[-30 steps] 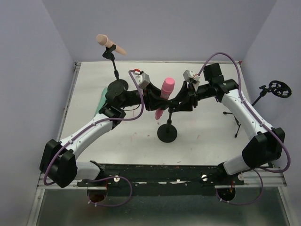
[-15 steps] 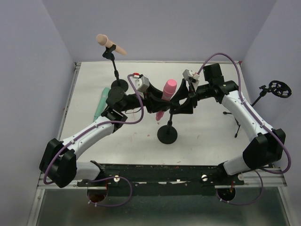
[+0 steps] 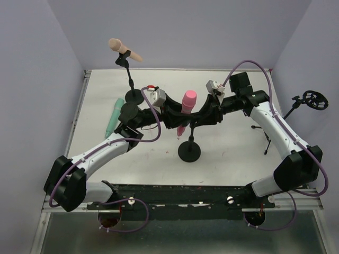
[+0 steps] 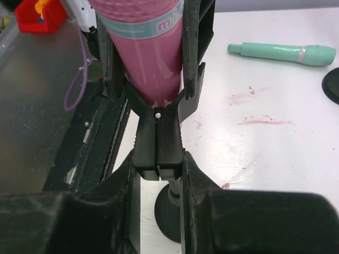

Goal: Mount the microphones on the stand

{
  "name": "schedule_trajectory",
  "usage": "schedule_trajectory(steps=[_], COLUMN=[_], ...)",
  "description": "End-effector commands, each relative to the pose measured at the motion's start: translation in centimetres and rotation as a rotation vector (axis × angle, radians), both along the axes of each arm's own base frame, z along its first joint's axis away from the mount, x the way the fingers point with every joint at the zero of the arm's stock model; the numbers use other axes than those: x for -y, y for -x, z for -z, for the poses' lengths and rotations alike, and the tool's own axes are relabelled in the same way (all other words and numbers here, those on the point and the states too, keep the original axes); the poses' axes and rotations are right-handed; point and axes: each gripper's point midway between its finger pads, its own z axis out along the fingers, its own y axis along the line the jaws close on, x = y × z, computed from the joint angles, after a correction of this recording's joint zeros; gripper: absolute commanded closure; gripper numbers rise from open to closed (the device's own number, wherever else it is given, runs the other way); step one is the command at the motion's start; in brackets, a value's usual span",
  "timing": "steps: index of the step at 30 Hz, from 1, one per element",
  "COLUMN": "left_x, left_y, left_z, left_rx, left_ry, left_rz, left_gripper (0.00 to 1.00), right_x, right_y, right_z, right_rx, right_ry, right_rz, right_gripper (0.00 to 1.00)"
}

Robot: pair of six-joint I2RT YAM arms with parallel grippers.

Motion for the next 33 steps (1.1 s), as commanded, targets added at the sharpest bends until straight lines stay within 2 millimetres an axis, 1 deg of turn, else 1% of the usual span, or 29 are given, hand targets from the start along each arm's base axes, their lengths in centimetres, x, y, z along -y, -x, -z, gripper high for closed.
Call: schedule_trajectory(steps=[1, 4, 6, 11, 17, 21, 22, 23, 25, 27, 28, 30, 33], left_x=[-0.5, -0.5, -0.6, -0.2, 0.5, 0.8, 0.9, 0.9, 0.9, 0.8, 0.7, 0.5, 0.2], left_y=[0.4, 0.4, 0.3, 0.3, 0.0, -0.1, 0.1, 0.1, 0.2, 0.4, 0.5, 0.6, 0.8], left_z=[-2.0, -2.2, -2.3, -2.7, -2.7, -2.7, -2.6, -2.6, -2.5, -2.3, -2.2, -2.1, -1.8], left_rx=[0.068, 0.080, 0.082, 0.083, 0.073, 0.067, 0.065, 0.065, 0.063, 0.061, 0.060, 0.058, 0.054], left_ry=[0.082, 0.110, 0.136, 0.197, 0.219, 0.232, 0.230, 0.232, 0.230, 0.231, 0.232, 0.233, 0.235], left_rz=[-0.028, -0.043, -0.068, -0.116, -0.129, -0.131, -0.126, -0.126, -0.123, -0.124, -0.126, -0.129, -0.134], left_gripper=[1.00, 1.00, 1.00, 1.00, 1.00, 1.00, 1.00, 1.00, 1.00, 1.00, 1.00, 1.00, 1.00], right_x=[0.1, 0.0, 0.0, -0.1, -0.1, -0.1, -0.1, 0.0, -0.1, 0.0, -0.1, 0.0, 0.0], right_y=[1.2, 1.3, 1.3, 1.1, 1.1, 1.3, 1.4, 1.4, 1.5, 1.5, 1.6, 1.7, 1.7], right_z=[-1.4, -1.6, -1.6, -1.1, -1.1, -0.8, -0.8, -0.9, -0.8, -0.9, -1.0, -1.1, -1.2], right_rx=[0.006, -0.011, -0.023, -0.044, -0.049, -0.060, -0.057, -0.055, -0.061, -0.064, -0.062, -0.061, -0.060], right_ry=[-0.020, -0.030, -0.032, -0.033, -0.032, -0.031, -0.033, -0.035, -0.035, -0.037, -0.041, -0.042, -0.040], right_rz=[-0.021, -0.025, -0.021, -0.010, -0.011, -0.013, -0.014, -0.015, -0.015, -0.012, -0.012, -0.011, -0.005], right_gripper=[0.83, 0.88, 0.89, 0.89, 0.89, 0.86, 0.85, 0.80, 0.73, 0.63, 0.61, 0.50, 0.36])
